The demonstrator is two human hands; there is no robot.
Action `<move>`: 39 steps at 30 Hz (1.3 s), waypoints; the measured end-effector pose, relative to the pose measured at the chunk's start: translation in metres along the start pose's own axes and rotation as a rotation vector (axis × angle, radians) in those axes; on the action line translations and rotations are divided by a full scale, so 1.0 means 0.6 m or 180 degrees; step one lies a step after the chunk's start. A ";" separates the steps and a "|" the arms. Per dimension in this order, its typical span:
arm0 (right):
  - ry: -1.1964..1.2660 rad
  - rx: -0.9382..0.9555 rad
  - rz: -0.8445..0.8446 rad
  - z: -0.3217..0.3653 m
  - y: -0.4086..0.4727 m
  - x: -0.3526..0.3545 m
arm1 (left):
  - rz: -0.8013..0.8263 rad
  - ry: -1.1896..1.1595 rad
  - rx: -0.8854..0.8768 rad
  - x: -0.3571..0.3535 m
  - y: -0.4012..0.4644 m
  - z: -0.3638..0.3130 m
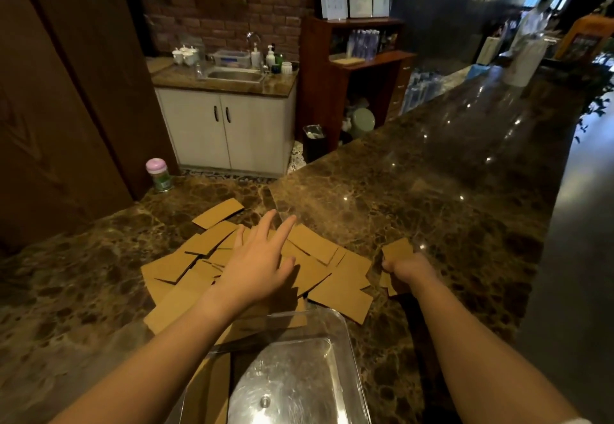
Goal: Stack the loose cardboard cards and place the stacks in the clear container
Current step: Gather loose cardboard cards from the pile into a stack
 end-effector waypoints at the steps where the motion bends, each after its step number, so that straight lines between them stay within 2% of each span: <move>1: 0.0256 0.0096 0.0057 0.012 -0.008 0.004 | -0.0019 -0.0126 0.0070 0.002 0.001 0.000; 4: 0.1365 0.0585 0.0415 0.078 -0.073 0.020 | -0.0254 -0.0989 0.0377 0.030 0.009 -0.005; 6: 0.1953 0.0963 0.0794 0.136 -0.136 0.031 | -0.0503 -0.2268 0.0752 0.064 0.022 -0.016; 9: 0.2265 0.1647 0.1332 0.213 -0.239 0.045 | -0.0533 -0.4263 0.1259 0.127 0.044 -0.035; 10: 0.2344 0.1918 0.1471 0.234 -0.274 0.049 | -0.0527 -0.4700 0.1289 0.149 0.048 -0.040; 12: 0.2465 0.2397 0.1693 0.264 -0.332 0.054 | -0.0512 -0.5301 0.0999 0.201 0.047 -0.054; 15: 0.2613 0.2840 0.1845 0.290 -0.397 0.062 | -0.0372 -0.5866 0.0566 0.273 0.034 -0.075; 19: 0.2682 0.3339 0.1767 0.311 -0.438 0.071 | -0.0361 -0.6286 0.0299 0.324 0.029 -0.076; 21: 0.2551 0.3532 0.1534 0.319 -0.449 0.073 | -0.0308 -0.6421 0.0229 0.334 0.026 -0.075; 25: 0.2338 0.3679 0.1384 0.334 -0.451 0.067 | -0.0207 -0.6512 0.0199 0.341 0.021 -0.068; 31: 0.2732 0.3410 0.1820 0.324 -0.442 0.063 | -0.0218 -0.6433 0.0175 0.334 0.012 -0.056; 39: 0.3107 0.2824 0.1675 0.300 -0.410 0.060 | -0.0608 -0.5784 0.0492 0.309 0.009 -0.046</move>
Point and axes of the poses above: each hand's wrist, its own y-axis towards the middle knuckle, its own x-axis out of the back of the hand, z = x × y, the point moved 1 cm from there along y, towards the middle knuckle, and after that the axes turned 1 degree about -y, right-handed, at the moved point
